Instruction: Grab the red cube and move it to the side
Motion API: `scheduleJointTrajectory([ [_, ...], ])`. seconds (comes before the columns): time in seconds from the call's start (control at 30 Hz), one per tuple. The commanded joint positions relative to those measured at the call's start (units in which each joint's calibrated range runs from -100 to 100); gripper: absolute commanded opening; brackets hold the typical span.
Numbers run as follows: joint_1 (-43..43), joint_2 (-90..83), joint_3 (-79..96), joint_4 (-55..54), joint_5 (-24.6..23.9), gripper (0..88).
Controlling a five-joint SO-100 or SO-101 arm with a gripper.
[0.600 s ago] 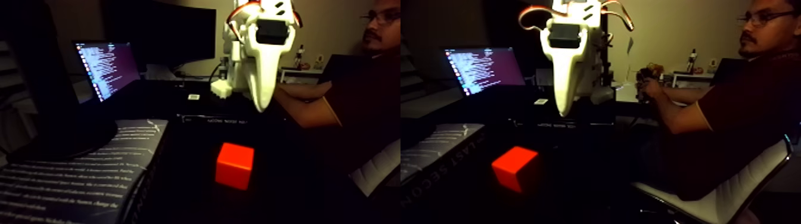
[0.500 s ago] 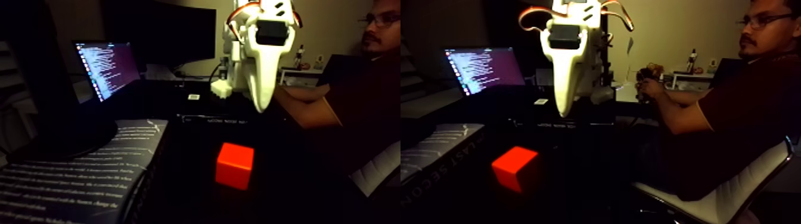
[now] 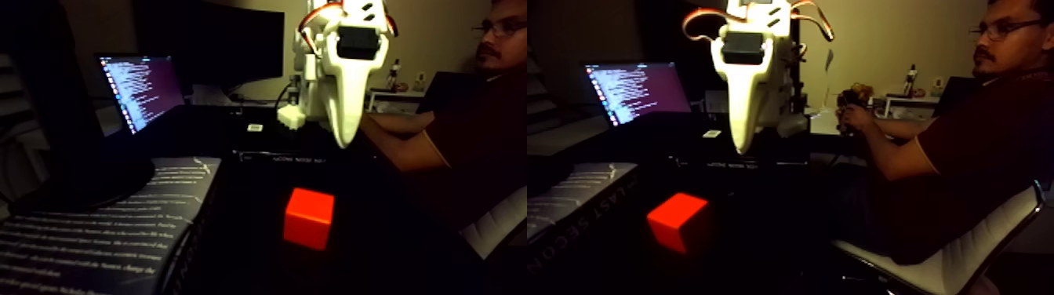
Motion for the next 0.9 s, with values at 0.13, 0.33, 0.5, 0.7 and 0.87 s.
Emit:
scheduleJointTrajectory([
  [0.13, -0.03, 0.25, -0.45, -0.41, 0.09, 0.7],
  [0.33, -0.11, 0.25, -0.45, -0.41, 0.14, 0.9],
  [0.5, -0.28, 0.25, -0.45, -0.41, 0.14, 1.1],
  [0.7, 0.05, 0.25, -0.45, -0.41, -0.02, 0.7],
  [0.87, 0.30, 0.25, -0.45, -0.41, -0.07, 0.7],
])
